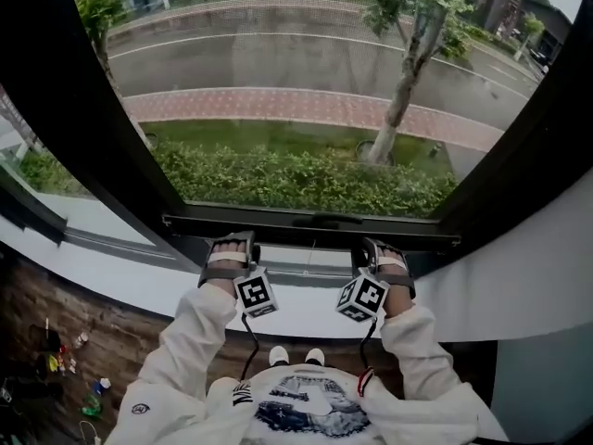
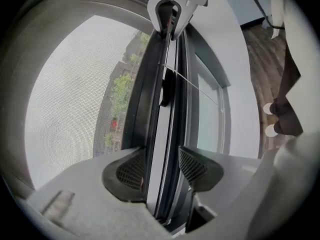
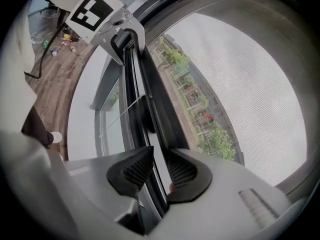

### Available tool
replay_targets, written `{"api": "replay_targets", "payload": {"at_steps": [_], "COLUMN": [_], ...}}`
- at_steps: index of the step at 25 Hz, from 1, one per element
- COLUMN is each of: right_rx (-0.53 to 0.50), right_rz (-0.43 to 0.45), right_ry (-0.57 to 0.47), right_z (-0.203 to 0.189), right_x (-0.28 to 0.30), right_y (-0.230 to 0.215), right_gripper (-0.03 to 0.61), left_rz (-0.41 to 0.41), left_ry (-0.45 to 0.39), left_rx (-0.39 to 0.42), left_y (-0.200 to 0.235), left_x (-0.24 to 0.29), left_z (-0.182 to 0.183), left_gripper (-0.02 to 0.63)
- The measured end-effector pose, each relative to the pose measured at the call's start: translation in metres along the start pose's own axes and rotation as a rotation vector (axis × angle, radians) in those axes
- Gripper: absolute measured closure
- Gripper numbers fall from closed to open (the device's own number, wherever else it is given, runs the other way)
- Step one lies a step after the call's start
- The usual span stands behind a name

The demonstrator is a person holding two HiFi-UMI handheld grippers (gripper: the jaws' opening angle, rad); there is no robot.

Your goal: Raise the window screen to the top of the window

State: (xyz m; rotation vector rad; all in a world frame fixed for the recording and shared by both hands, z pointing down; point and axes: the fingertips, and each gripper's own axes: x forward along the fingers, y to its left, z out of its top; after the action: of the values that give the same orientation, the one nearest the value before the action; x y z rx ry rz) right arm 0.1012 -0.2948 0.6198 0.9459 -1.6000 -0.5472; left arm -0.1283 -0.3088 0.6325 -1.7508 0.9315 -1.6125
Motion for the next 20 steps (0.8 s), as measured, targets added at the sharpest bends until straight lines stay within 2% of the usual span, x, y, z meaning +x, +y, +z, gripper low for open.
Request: {"api": "replay_targets", "payload": {"at_steps": [7, 16, 20], "right_rx": [-0.077, -0.089, -0.094], "right_rz": [-0.081, -0.14, -0.177], "right_ry": [0.006, -0.002, -0.003], "right_z": [0.005, 0.009, 0.012], "right_x": [0.005, -0.006, -0.007], "right_y": [-0.01, -0.035, -0.042], "right_gripper": [0.485, 0.489, 0.489], "left_rz": [0.037, 0.062, 0.087], "left_ry": [-0.02, -0.051, -0.047], "left_rx": [0.007, -0.009, 0.011], "left_y": [0.01, 0.034, 0.043], "left_x": [0.004, -0.007, -0.011], "left_z": [-0.001, 0.006, 0.006], "left_gripper": [0.403, 0.403, 0.403]}}
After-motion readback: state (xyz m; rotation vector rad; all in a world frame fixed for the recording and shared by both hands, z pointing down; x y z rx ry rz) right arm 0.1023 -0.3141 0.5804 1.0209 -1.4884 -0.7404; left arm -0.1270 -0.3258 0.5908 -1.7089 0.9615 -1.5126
